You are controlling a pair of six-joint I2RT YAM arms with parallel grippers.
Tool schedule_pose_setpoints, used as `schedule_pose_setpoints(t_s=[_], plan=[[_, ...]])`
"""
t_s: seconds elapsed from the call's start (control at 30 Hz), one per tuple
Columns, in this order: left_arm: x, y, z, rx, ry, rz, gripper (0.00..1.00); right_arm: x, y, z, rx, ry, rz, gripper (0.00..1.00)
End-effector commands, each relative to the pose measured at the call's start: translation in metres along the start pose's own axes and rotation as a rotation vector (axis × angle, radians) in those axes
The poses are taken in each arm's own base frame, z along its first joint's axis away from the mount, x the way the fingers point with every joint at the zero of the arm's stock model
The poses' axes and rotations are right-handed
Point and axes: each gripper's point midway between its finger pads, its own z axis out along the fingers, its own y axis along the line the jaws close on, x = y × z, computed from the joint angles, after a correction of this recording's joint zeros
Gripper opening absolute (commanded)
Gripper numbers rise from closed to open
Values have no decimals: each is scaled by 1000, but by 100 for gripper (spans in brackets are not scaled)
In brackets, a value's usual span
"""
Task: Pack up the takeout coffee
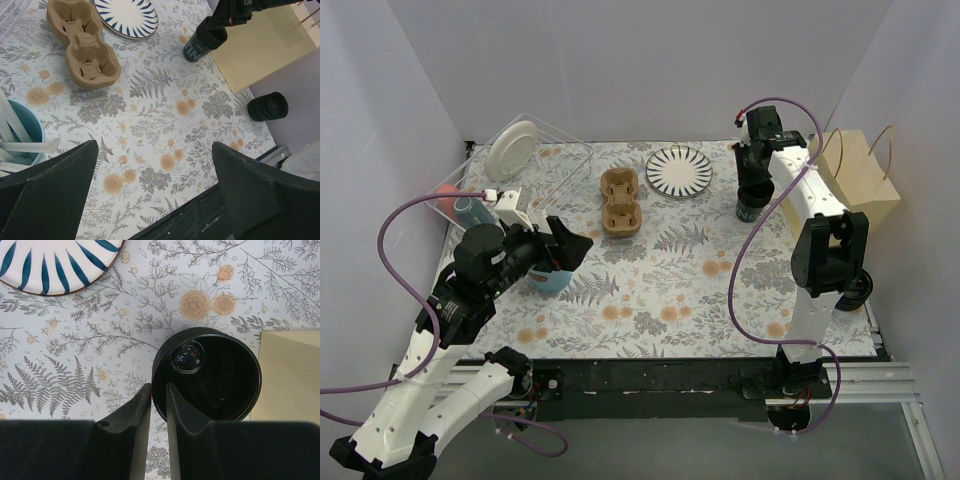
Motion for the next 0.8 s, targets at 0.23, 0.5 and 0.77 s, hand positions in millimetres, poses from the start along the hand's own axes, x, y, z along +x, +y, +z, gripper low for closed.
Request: schedule_pose_setpoints(t_s=[0.23,0.5,0.77], plan=[[3,4,1,-15,2,10,98,-8,3,5,-10,-16,-9,25],[4,5,1,-18,6,10,98,-8,0,4,-2,-17,-8,11],[3,5,1,-17,2,10,98,-11,0,-4,3,-23,-9,6]])
